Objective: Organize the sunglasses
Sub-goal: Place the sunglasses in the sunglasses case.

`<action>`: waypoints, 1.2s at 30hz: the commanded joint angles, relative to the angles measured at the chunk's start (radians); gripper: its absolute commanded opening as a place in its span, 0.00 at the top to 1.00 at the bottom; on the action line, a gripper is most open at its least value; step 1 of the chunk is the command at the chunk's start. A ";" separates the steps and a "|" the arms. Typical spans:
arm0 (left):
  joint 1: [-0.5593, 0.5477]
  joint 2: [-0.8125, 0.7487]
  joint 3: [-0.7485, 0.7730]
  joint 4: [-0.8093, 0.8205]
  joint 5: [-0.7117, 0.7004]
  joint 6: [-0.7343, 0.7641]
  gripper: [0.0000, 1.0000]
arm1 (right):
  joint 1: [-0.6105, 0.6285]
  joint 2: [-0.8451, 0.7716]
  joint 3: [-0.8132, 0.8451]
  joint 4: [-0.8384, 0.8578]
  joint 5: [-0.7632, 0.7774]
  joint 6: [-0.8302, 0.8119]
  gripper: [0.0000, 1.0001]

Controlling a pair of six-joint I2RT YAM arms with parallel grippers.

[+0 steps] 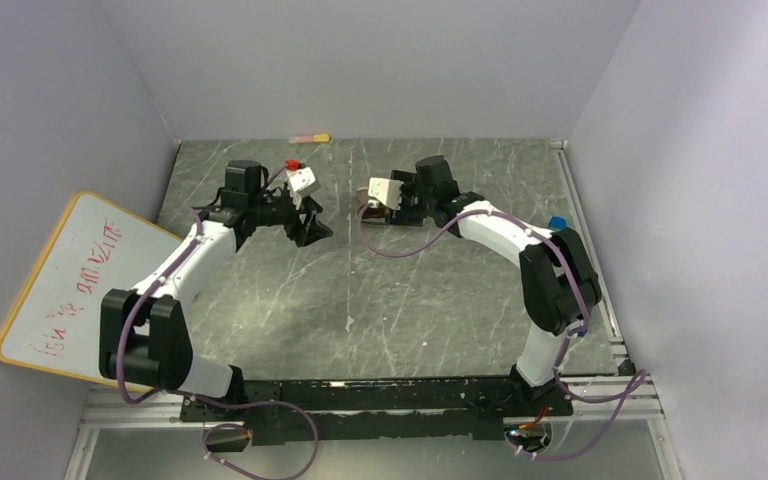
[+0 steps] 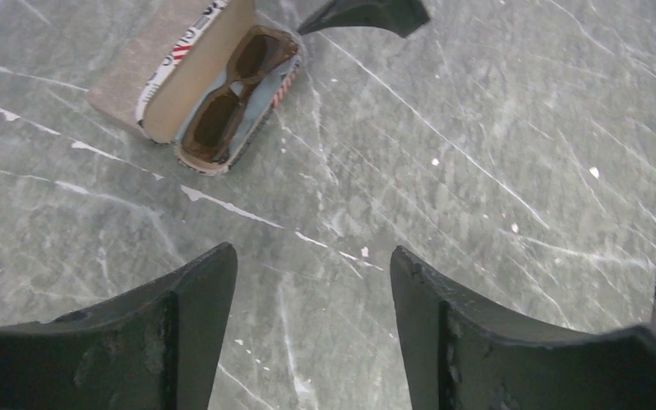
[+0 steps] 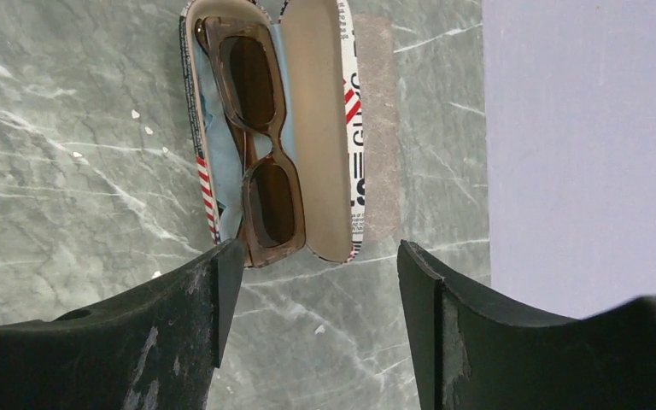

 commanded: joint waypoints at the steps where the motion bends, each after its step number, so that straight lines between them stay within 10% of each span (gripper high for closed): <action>1: 0.000 0.055 0.073 0.161 -0.074 -0.133 0.27 | -0.007 -0.066 0.031 0.006 -0.001 0.112 0.30; 13: -0.029 0.654 0.771 -0.035 -0.048 -0.339 0.26 | -0.173 -0.049 -0.024 0.069 -0.040 0.666 0.37; 23: -0.051 0.726 0.771 0.006 -0.093 -0.402 0.29 | -0.184 0.136 0.073 0.034 0.032 0.700 0.72; 36: -0.069 0.774 0.796 -0.031 -0.058 -0.386 0.30 | -0.123 0.178 0.073 0.080 0.077 0.666 0.74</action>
